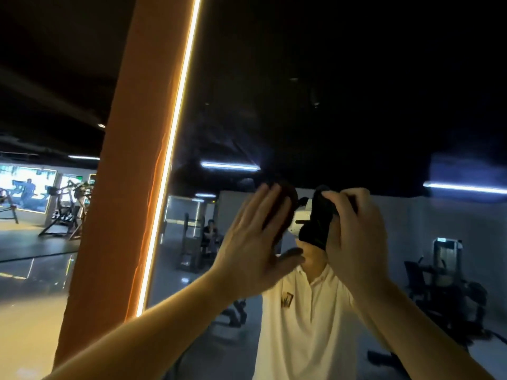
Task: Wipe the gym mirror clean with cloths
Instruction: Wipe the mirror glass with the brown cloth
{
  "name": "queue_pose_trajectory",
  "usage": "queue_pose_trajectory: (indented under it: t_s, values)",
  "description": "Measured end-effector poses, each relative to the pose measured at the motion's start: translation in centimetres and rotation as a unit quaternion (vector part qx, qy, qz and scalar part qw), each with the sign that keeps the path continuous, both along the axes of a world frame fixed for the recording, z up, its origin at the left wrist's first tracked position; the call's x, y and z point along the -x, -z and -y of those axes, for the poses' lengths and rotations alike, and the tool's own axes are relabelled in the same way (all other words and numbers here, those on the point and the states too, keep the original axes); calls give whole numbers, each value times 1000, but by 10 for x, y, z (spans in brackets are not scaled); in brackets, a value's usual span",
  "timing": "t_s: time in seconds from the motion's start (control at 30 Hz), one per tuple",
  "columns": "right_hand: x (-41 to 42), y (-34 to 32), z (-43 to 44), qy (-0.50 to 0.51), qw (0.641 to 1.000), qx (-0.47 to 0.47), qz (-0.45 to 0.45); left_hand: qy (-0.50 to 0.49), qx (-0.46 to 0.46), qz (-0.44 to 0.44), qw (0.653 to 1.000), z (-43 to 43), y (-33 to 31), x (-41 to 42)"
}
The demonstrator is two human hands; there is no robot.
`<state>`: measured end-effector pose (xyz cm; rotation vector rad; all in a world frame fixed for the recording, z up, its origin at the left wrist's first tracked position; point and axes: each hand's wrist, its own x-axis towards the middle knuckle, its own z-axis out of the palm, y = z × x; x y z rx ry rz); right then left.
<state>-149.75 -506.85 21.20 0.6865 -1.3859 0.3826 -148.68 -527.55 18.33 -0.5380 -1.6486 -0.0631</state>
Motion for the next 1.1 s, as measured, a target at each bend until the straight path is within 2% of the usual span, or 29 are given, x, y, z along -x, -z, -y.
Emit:
queue_pose_trajectory:
  t_s: [0.07,0.17,0.2,0.3,0.33,0.37,0.43,0.5,0.6,0.63,0.67,0.7,0.8,0.87,0.93,1.0,1.07,1.1]
  values:
    - [9,5,1,17,1000,5,-2,7,72,-29,997,10,0,5]
    - [18,8,-1,50,999,-2,0,-83,156,-78,981,31,-38,14]
    - [19,8,-2,54,999,-2,-3,-93,128,-90,983,39,-63,17]
    - [19,6,3,52,998,9,-29,-59,-90,-100,989,61,-139,13]
    - [18,5,5,51,998,14,-30,-33,-141,-93,985,60,-151,12]
    - [19,3,7,48,998,18,-24,-10,-155,-81,985,52,-151,13]
    - [19,-3,13,19,999,41,-15,20,-101,-65,993,23,-119,14]
    - [17,-10,20,-24,996,90,-10,24,25,-46,998,12,-66,12]
    - [14,-20,34,-36,993,115,-4,-36,223,-50,973,54,-39,9]
    - [15,-21,38,-27,994,108,-4,-52,245,-60,966,74,-50,9]
    - [17,-21,42,-13,994,104,-8,-57,228,-66,970,92,-67,10]
    - [18,-19,47,0,995,102,-15,-62,173,-78,980,109,-89,12]
    - [19,-15,56,17,993,111,-36,-79,-45,-112,990,146,-147,11]
    - [20,-13,60,26,992,118,-45,-46,-79,-115,989,128,-141,15]
    - [19,-11,65,22,991,120,-44,17,28,-70,997,84,-92,7]
    - [16,-8,68,16,992,120,-36,77,193,-47,977,55,-33,3]
    - [13,-4,68,23,994,105,-32,29,337,-64,939,56,-8,4]
    - [12,-4,66,30,995,91,-31,11,366,-69,928,69,-20,9]
